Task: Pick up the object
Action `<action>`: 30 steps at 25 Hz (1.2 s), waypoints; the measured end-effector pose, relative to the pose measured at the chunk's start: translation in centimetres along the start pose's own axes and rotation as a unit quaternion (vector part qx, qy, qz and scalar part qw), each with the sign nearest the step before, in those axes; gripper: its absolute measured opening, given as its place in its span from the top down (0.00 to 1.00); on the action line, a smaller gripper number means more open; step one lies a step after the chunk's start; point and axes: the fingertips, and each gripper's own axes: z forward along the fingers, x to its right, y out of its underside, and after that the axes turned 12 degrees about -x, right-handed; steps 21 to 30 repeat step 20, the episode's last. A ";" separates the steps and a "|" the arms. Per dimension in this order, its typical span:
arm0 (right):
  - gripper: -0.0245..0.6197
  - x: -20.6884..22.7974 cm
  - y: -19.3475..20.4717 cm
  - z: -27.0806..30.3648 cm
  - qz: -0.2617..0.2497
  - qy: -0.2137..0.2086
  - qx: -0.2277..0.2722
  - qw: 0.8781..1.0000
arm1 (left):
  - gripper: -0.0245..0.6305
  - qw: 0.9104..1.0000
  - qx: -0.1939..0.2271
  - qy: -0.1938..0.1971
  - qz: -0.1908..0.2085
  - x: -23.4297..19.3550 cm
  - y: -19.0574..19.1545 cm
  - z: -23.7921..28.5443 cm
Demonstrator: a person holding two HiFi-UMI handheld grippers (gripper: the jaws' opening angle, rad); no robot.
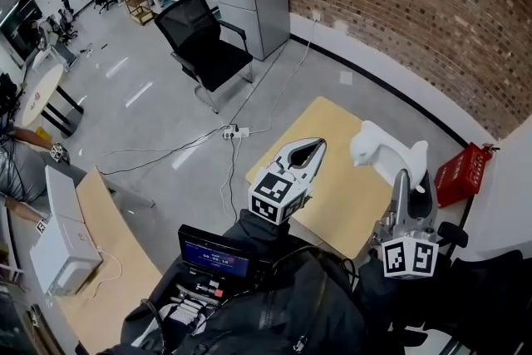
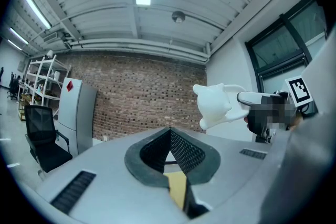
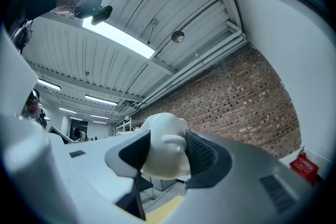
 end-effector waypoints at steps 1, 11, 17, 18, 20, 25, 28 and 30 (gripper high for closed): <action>0.63 0.1 0.0 -0.1 0.000 0.001 0.000 1.000 | 0.96 1.000 0.000 0.001 0.000 0.1 0.0 0.0; 0.63 0.0 -0.2 -0.4 -0.005 0.002 0.003 1.000 | 0.96 1.000 0.001 0.008 0.003 0.6 -0.1 0.3; 0.63 0.2 -0.2 -0.5 -0.004 0.004 0.001 1.000 | 0.96 1.000 -0.002 0.010 0.003 0.7 0.0 0.5; 0.63 0.2 -0.1 -0.5 -0.004 0.004 0.001 1.000 | 0.96 1.000 -0.002 0.010 0.003 0.8 0.0 0.4; 0.63 0.2 -0.1 -0.6 -0.004 0.004 0.000 1.000 | 0.96 1.000 -0.003 0.011 0.003 0.9 0.0 0.4; 0.63 0.2 -0.1 -0.6 -0.004 0.004 0.000 1.000 | 0.96 1.000 -0.003 0.011 0.003 0.9 0.0 0.4; 0.63 0.2 -0.1 -0.6 -0.004 0.004 0.000 1.000 | 0.96 1.000 -0.003 0.011 0.003 0.9 0.0 0.4; 0.63 0.2 -0.1 -0.6 -0.004 0.004 0.000 1.000 | 0.96 1.000 -0.003 0.011 0.003 0.9 0.0 0.4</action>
